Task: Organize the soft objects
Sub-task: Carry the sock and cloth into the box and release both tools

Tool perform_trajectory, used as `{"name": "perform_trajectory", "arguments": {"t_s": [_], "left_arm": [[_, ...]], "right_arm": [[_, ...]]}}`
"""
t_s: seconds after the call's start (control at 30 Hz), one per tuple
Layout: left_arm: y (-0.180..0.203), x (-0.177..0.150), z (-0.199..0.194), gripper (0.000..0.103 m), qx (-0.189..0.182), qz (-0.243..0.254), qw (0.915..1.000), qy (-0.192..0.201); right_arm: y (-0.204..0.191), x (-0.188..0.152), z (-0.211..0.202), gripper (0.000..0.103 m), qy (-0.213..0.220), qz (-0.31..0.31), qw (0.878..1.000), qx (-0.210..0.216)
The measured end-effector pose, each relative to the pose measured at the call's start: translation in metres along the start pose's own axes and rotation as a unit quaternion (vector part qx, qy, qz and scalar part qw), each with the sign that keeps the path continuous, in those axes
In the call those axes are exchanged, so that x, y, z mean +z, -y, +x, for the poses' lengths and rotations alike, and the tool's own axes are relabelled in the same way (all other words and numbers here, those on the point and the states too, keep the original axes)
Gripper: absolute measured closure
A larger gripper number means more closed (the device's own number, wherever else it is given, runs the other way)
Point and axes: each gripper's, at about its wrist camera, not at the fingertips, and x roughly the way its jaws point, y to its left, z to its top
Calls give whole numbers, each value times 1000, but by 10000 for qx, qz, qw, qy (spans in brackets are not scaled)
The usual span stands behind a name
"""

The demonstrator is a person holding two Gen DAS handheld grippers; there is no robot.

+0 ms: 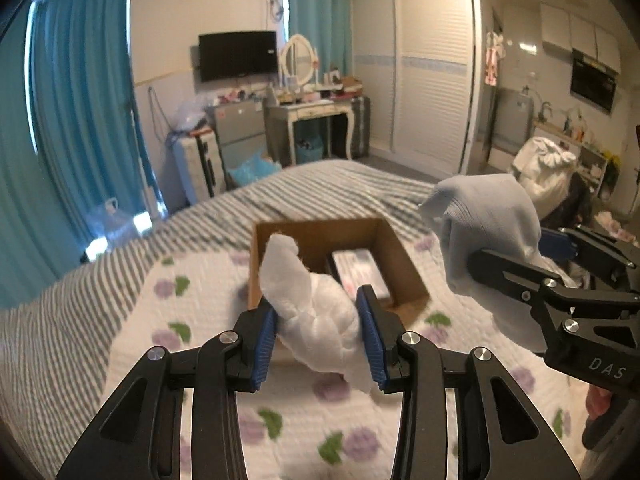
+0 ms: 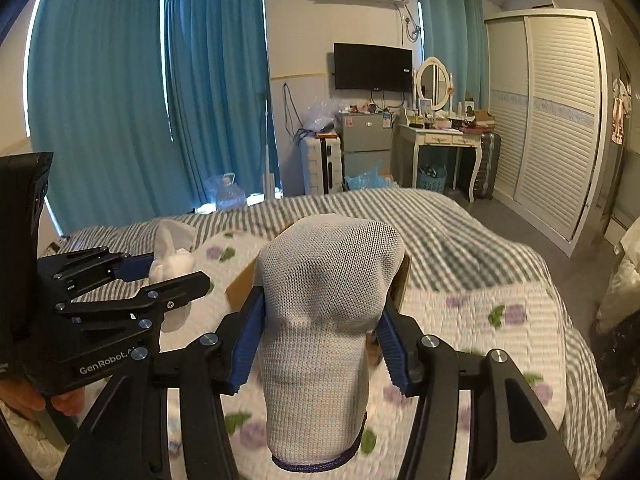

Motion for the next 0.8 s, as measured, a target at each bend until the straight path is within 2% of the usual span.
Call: {"name": "perform_trajectory", "arguments": {"t_s": [0.13,0.3,0.5,0.6,0.7,0.73,0.77,0.8], "left_arm": [[-11,21,37,65,2,-31,10000,-6],[-20,33,98,65,58,9,9999,-143],[-30,23,161,65,29,44,9990,-443],[-32,17,183,64,-1,108,9984,-552],[-31,15,188,61,-90,186,9986,-495],[-28,16,190,54,-87,184,9984,-537],[-26,15,192,34,-44,176,9979,-624],[-24,13,191,28,69,166,9978,-634]], "right_arm": [[14,24,34,50,-27,148,9998,124],[31,39,100,50,-172,266,9993,222],[60,25,195,50,-727,560,9956,160],[69,15,217,50,-883,542,9945,125],[78,10,229,47,-924,640,9933,254],[82,12,230,41,-910,623,9936,244],[82,12,231,31,-898,595,9939,228],[82,12,229,28,-871,533,9946,191]]}}
